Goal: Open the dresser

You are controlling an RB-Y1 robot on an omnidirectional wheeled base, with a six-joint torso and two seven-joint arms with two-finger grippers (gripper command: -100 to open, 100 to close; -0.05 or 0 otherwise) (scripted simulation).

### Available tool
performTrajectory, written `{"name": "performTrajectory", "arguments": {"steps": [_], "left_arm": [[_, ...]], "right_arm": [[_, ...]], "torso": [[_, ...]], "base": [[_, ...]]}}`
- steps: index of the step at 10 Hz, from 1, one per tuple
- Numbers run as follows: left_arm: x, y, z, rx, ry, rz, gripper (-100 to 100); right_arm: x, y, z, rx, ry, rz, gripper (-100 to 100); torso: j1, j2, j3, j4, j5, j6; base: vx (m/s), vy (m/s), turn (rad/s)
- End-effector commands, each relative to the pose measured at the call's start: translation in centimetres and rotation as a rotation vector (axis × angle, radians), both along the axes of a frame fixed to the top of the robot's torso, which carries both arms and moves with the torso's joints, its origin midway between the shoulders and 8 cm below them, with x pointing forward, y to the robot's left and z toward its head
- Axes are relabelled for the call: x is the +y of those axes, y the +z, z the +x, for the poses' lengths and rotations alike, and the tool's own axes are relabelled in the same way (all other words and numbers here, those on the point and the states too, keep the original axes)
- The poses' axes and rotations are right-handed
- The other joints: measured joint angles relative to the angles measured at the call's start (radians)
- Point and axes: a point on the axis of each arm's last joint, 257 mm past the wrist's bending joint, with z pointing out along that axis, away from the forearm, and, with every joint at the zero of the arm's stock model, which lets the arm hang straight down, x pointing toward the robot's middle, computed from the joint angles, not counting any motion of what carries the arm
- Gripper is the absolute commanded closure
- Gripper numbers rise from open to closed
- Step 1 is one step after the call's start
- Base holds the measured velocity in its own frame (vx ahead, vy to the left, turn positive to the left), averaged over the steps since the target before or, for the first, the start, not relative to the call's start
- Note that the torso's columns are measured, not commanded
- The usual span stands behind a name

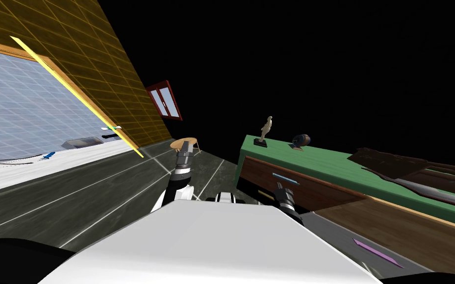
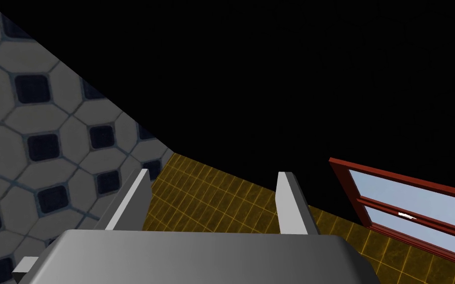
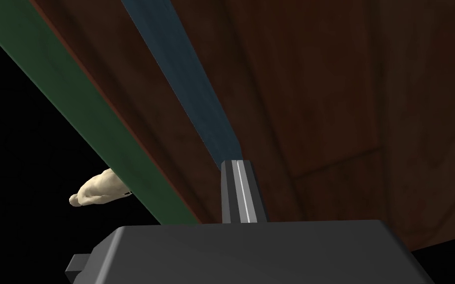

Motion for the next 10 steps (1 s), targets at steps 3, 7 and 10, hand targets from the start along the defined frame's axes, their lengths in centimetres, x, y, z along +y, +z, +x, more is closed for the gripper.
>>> {"name": "performTrajectory", "arguments": {"steps": [3,7,10], "left_arm": [[0.0,0.0,0.0,0.0,0.0,0.0,0],[0.0,0.0,0.0,0.0,0.0,0.0,0],[0.0,0.0,0.0,0.0,0.0,0.0,0]], "right_arm": [[2.6,-0.2,1.2,0.015,-0.013,-0.027,100],[6.7,0.3,3.5,-0.007,-0.021,0.021,100],[7.0,0.2,3.5,0.018,-0.027,-0.026,100]], "torso": [[0.003,-0.001,-0.001,0.0,0.001,0.0],[0.005,-0.004,-0.002,-0.001,0.002,0.0],[0.005,-0.004,-0.002,-0.001,0.001,0.0]], "base": [[-0.086,-0.064,0.029],[-0.08,-0.072,0.04],[-0.056,-0.041,0.009]]}}
